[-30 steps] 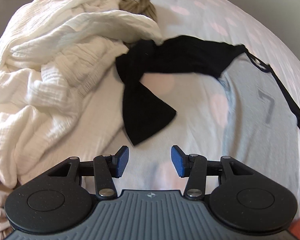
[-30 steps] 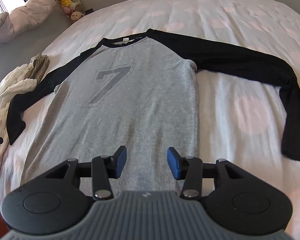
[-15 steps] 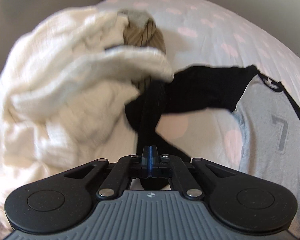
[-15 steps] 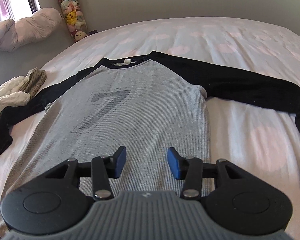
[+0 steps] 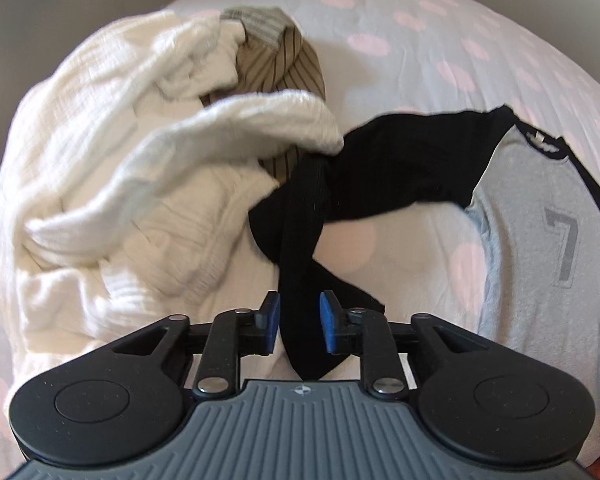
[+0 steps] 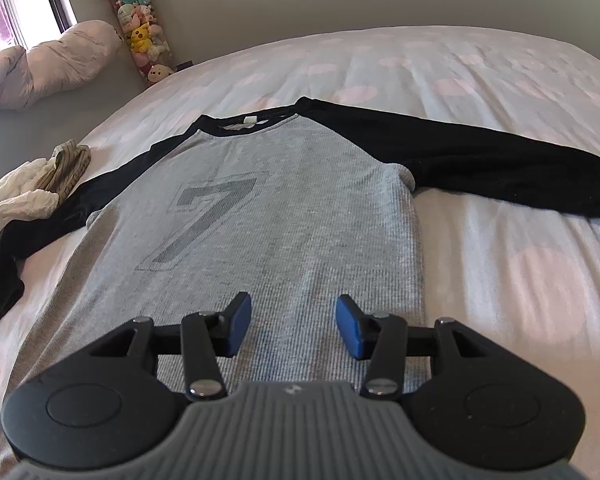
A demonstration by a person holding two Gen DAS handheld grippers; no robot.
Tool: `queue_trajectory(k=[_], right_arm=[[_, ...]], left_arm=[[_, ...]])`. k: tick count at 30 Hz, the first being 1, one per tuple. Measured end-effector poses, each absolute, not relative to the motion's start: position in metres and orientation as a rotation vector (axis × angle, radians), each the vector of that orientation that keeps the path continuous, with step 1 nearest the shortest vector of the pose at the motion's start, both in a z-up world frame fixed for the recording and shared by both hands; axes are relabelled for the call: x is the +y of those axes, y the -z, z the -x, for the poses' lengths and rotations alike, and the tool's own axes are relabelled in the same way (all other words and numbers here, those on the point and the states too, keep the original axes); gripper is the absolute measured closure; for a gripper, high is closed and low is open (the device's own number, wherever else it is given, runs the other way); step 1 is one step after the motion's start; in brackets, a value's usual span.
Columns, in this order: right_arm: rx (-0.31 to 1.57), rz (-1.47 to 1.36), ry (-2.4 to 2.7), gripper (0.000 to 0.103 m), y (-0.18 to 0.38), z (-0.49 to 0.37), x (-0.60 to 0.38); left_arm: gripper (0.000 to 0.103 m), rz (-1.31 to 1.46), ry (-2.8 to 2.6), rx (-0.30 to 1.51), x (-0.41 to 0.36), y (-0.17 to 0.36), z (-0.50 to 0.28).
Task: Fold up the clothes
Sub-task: 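Lay the held black sleeve across the shirt body with the left gripper and release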
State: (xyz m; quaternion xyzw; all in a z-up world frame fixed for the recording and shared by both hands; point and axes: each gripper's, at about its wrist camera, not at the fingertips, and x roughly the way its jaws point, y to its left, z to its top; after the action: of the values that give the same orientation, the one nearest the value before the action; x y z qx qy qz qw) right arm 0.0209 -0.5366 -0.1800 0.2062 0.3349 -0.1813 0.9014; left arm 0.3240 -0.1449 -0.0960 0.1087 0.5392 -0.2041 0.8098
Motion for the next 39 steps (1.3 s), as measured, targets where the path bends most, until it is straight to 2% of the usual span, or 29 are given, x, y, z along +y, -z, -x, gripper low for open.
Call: queue_trajectory(k=[2, 7, 8, 9, 10, 12, 16, 25, 29, 33, 39], right_arm=[[0.694, -0.430, 0.372, 0.052, 0.181, -0.021, -0.537], [0.696, -0.433, 0.357, 0.051, 0.184, -0.022, -0.537], [0.696, -0.431, 0.351, 0.051, 0.185, -0.023, -0.537], [0.697, -0.430, 0.349, 0.051, 0.185, -0.024, -0.536], [0.697, -0.430, 0.347, 0.051, 0.185, -0.024, -0.536], [0.694, -0.434, 0.343, 0.051, 0.185, -0.024, -0.537], [0.686, -0.444, 0.339, 0.051, 0.185, -0.023, -0.539], [0.680, -0.461, 0.331, 0.051, 0.185, -0.024, -0.541], [0.676, -0.466, 0.332, 0.051, 0.185, -0.024, -0.542], [0.671, -0.471, 0.331, 0.051, 0.185, -0.024, -0.542], [0.666, -0.477, 0.330, 0.051, 0.186, -0.023, -0.544]], left_arm=[[0.074, -0.230, 0.424, 1.157, -0.146, 0.109, -0.323], [0.074, -0.217, 0.389, 1.168, -0.147, 0.134, -0.325], [0.079, -0.228, 0.383, 1.160, -0.148, 0.136, -0.324], [0.093, -0.241, 0.378, 1.147, -0.149, 0.136, -0.323], [0.098, -0.247, 0.379, 1.134, -0.150, 0.135, -0.322], [0.103, -0.244, 0.390, 1.108, -0.151, 0.127, -0.320], [0.103, -0.243, 0.417, 1.039, -0.152, 0.093, -0.319], [0.103, -0.282, 0.448, 0.901, -0.151, -0.022, -0.338], [0.103, -0.341, 0.418, 0.868, -0.150, -0.052, -0.350], [0.103, -0.424, 0.315, 0.887, -0.141, -0.049, -0.380], [0.103, -0.509, 0.141, 0.936, -0.124, 0.002, -0.430]])
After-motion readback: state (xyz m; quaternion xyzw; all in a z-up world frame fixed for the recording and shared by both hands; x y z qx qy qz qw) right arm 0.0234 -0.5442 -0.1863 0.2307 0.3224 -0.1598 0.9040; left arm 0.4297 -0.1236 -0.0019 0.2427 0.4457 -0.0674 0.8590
